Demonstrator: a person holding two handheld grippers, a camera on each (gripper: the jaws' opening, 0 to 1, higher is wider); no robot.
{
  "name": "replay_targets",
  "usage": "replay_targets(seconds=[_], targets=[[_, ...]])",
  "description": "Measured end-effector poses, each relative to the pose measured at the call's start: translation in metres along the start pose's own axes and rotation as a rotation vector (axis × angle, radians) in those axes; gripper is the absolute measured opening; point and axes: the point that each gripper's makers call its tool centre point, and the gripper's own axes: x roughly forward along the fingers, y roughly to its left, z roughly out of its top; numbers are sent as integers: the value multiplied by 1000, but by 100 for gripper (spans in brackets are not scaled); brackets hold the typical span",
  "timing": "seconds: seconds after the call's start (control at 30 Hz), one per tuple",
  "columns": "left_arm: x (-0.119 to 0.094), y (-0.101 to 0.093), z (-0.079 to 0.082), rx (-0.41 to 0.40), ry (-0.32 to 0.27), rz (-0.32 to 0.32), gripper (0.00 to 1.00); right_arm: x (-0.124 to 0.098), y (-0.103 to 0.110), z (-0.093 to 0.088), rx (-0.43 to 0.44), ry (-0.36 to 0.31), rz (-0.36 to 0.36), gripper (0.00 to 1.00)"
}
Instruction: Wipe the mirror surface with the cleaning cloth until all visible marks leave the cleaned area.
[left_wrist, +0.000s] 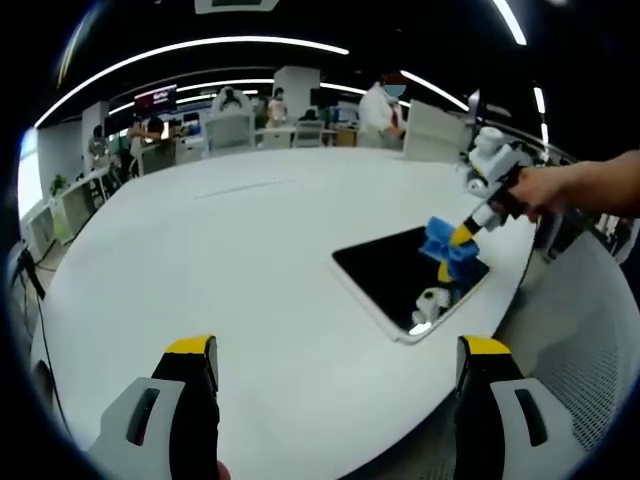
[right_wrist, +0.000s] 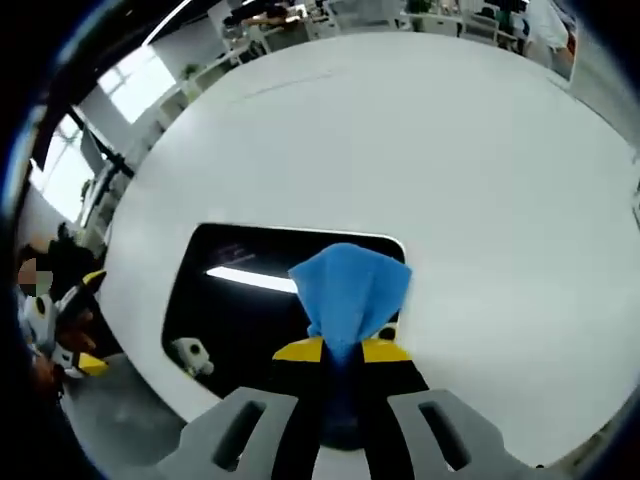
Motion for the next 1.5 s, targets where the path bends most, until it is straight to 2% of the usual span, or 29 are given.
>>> replay_targets(seconds=[0.4, 0.73, 1.17, 1.27, 1.33, 1.43, 1.5], targets=[[-1, 1, 1, -4, -4, 9, 99, 8, -6, 20, -3, -19, -10, 6], [-1, 2, 1, -3, -6, 12, 99, 16, -12, 37, -10, -60, -32, 6], [-2, 5, 2, -8, -17, 24, 99, 20, -14, 48, -8, -78, -30, 6], [-2, 5, 3, -11, -21, 26, 99, 16, -14, 49, -22, -98, -31, 7], [-3, 5, 4, -13, -24, 27, 99, 8, -19, 62, -87, -179, -59, 7], [-3, 6, 4, -18, -28, 28, 99, -3, -19, 58, -32, -159, -36, 8], [-3, 6, 4, -16, -28, 28, 99, -7, -27, 56, -31, -149, -55, 7]])
